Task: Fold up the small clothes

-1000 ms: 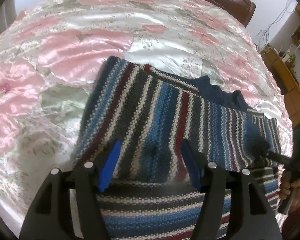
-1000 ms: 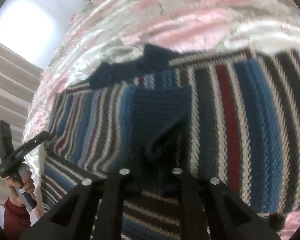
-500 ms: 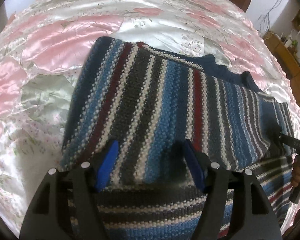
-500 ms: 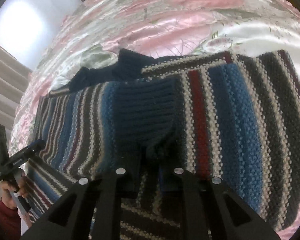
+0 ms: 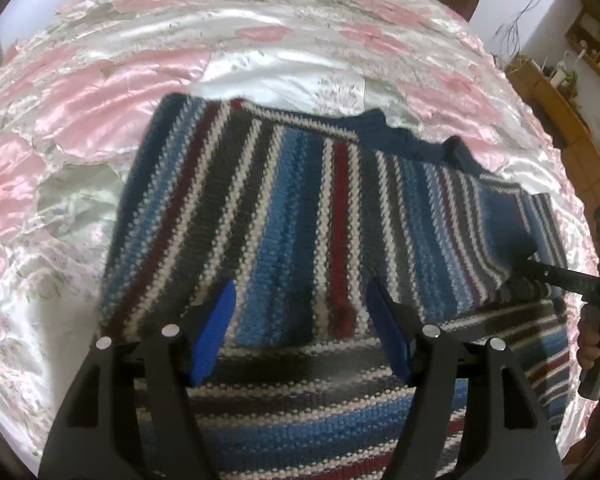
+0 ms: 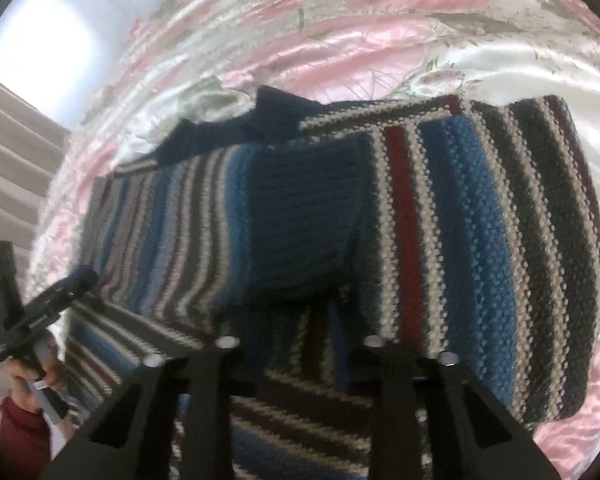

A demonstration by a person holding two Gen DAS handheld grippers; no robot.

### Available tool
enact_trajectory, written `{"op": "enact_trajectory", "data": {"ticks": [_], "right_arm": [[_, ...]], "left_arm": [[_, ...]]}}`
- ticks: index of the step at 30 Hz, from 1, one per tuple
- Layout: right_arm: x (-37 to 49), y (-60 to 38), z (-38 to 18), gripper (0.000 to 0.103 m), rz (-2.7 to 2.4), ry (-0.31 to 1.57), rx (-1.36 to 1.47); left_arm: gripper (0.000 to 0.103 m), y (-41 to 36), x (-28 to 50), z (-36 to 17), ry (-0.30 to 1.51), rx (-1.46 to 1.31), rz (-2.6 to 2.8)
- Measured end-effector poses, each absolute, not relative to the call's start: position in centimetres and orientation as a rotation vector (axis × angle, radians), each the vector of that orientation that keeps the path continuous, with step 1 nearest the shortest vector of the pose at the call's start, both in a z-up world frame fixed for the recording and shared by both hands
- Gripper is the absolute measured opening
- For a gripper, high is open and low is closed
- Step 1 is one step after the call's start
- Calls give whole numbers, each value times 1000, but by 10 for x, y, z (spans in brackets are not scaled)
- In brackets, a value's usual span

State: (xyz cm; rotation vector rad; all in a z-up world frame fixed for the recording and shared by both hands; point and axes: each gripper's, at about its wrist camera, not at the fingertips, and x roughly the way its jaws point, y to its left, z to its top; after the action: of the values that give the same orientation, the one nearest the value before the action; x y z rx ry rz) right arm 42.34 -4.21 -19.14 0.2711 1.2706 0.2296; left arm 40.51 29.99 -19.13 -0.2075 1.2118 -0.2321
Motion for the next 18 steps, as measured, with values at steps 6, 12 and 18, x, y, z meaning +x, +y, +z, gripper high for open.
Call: {"op": "enact_trajectory", "data": {"ticks": [6,12,18], "right_arm": [[420,-44,-209,5,203,1277,242],[404,-57,-192,20,235,1246,299],[338,-62,-161,40,225,1221,206]], "left_arm": [[67,298,407,-211,1235,-196,-230],[68,299,405,-198,1242,-209,-212],[74,315,354,-163,1219,-186,-210]]}}
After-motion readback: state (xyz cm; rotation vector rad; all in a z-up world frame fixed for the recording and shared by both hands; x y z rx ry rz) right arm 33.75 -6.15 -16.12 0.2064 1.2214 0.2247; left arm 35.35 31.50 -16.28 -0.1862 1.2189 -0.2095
